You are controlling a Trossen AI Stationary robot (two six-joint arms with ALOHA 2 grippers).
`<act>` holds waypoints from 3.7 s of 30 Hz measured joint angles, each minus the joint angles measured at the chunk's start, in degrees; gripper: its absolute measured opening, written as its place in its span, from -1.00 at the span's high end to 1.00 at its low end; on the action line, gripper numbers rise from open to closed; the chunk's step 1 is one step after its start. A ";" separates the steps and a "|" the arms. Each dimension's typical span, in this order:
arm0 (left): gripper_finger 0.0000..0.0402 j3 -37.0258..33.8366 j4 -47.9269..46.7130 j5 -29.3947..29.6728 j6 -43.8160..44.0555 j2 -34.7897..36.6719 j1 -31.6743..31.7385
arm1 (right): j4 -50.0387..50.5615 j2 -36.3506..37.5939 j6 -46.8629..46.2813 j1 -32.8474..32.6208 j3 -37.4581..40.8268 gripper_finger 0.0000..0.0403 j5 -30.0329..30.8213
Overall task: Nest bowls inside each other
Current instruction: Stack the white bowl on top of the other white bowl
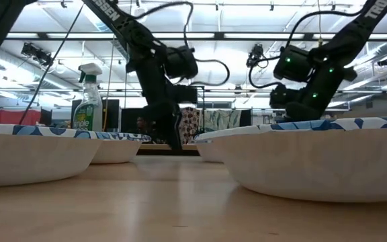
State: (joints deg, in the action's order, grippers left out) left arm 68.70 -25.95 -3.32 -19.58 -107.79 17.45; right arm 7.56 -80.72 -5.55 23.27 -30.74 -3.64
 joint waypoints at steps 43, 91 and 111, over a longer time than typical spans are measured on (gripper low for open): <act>0.11 -0.10 0.57 2.81 -1.14 4.91 -0.05 | -11.98 -2.55 1.40 -3.45 0.00 -0.08 -1.33; 0.11 -7.16 -25.08 15.31 17.14 22.31 -9.92 | -33.17 -18.73 7.34 -15.43 -14.09 -0.07 0.46; 0.11 -22.77 -32.03 19.16 42.55 39.26 -22.29 | -25.91 -35.32 14.81 -16.24 -36.80 -0.07 -9.53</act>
State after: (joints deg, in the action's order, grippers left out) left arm 45.93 -57.98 15.84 22.96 -68.53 -4.84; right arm -18.35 -116.04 9.26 7.03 -67.54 -13.17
